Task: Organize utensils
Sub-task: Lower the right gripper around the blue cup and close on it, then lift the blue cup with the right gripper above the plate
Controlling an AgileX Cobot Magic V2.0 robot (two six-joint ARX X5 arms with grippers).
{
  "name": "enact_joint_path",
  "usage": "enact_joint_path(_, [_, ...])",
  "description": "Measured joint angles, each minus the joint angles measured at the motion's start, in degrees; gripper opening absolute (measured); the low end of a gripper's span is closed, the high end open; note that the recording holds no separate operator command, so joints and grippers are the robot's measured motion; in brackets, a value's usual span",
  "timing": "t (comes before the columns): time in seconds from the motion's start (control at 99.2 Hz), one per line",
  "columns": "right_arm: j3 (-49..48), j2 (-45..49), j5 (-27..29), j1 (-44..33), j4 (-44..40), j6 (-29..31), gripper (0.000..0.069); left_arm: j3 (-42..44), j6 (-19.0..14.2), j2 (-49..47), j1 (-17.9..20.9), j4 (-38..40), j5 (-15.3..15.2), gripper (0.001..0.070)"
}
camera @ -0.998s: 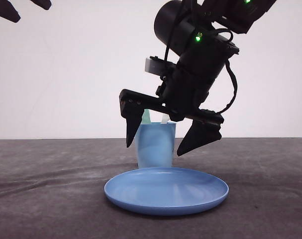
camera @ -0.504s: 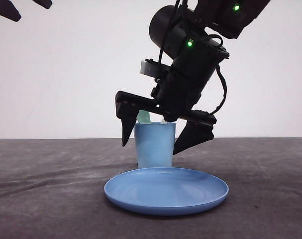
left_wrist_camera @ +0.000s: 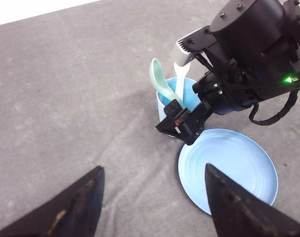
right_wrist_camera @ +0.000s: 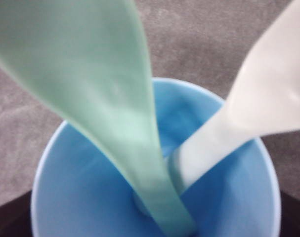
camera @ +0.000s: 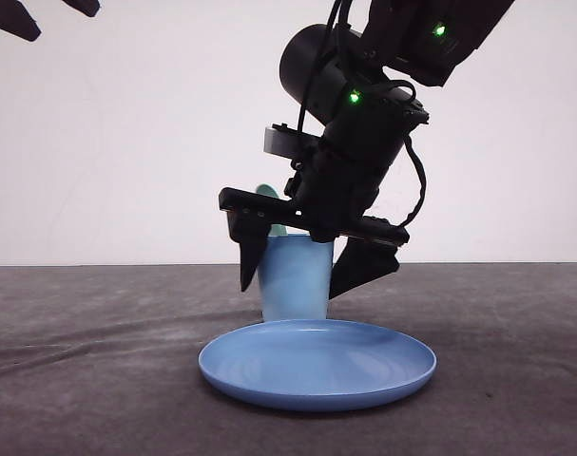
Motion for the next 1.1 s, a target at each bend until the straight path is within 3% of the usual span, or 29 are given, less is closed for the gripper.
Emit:
enact_joint_path(0.111, [0.0, 0.0, 0.4, -0.2, 0.0, -0.4, 0.0463, 0.0, 0.0, 0.0, 0.0, 0.0, 0.0, 0.0388])
enact_joint_path(0.212, [0.2, 0.0, 0.5, -0.2, -0.1, -0.6, 0.0423, 0.0, 0.0, 0.0, 0.0, 0.0, 0.0, 0.0388])
enact_joint_path(0.444, [0.3, -2.0, 1.1, -0.1, -3.3, -2.9, 0.0420, 0.0, 0.0, 0.0, 0.0, -0.1, 0.0, 0.0388])
enact_joint_path(0.655, [0.3, -12.3, 1.5, 0.0, -7.3, -6.7, 0.0419, 0.0, 0.0, 0.0, 0.0, -0.1, 0.0, 0.0388])
enact_joint_path(0.877, [0.3, -22.3, 1.6, 1.6, -17.0, -12.2, 0.0418, 0.0, 0.0, 0.0, 0.0, -0.3, 0.0, 0.0388])
enact_joint_path(1.099, [0.3, -26.5, 2.9, 5.5, -22.8, -15.7, 0.0418, 0.0, 0.0, 0.0, 0.0, -0.4, 0.0, 0.0388])
